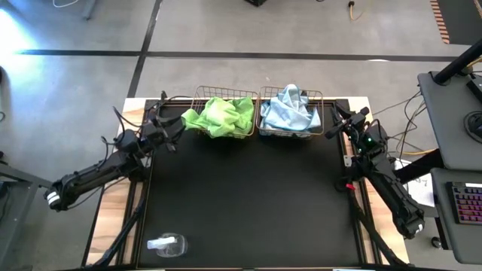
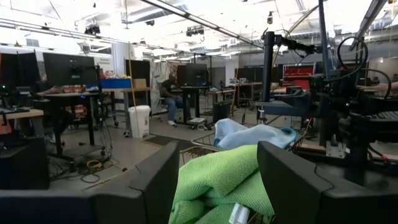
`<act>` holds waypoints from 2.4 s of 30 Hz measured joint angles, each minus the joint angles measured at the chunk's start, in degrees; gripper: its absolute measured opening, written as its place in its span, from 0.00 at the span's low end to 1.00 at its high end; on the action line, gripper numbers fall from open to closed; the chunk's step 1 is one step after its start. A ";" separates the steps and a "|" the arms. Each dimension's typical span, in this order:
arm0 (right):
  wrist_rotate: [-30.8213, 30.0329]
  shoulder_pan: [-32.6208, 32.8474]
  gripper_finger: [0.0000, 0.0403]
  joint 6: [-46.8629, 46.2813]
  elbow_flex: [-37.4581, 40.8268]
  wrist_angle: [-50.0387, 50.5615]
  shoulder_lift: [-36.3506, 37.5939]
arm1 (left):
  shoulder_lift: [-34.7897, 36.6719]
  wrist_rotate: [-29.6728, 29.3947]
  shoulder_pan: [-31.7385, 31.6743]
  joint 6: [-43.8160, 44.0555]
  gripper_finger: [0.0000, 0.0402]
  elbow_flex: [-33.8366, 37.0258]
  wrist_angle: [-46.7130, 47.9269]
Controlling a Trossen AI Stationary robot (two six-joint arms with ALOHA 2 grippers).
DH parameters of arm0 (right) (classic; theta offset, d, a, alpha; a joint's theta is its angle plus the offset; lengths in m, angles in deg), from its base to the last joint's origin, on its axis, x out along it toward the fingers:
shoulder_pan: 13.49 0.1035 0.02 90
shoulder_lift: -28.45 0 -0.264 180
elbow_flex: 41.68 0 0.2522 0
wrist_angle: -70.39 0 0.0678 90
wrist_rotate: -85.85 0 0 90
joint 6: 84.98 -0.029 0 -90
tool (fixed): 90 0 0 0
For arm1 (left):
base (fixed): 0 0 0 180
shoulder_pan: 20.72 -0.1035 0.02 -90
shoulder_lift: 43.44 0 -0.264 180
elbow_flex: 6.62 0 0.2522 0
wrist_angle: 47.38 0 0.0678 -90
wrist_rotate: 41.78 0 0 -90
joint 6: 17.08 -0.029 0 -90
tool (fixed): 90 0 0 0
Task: Sort microfiber towel by color & place in baskets
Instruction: Return to Home Position
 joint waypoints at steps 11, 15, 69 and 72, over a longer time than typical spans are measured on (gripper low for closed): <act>0.01 -0.02 0.24 0.00 0.02 0.00 -0.01 | -2.42 0.01 0.01 0.00 0.50 0.00 0.00; 0.01 -0.02 0.24 0.00 0.02 0.00 0.00 | -3.25 0.01 -0.01 0.00 0.50 0.00 -0.02; 0.00 0.00 0.24 0.00 0.04 -0.01 -0.02 | -11.32 0.00 0.00 0.00 0.50 0.00 -0.01; 0.01 0.00 0.24 0.00 0.04 -0.02 -0.01 | -11.59 0.01 0.01 0.00 0.50 0.00 0.00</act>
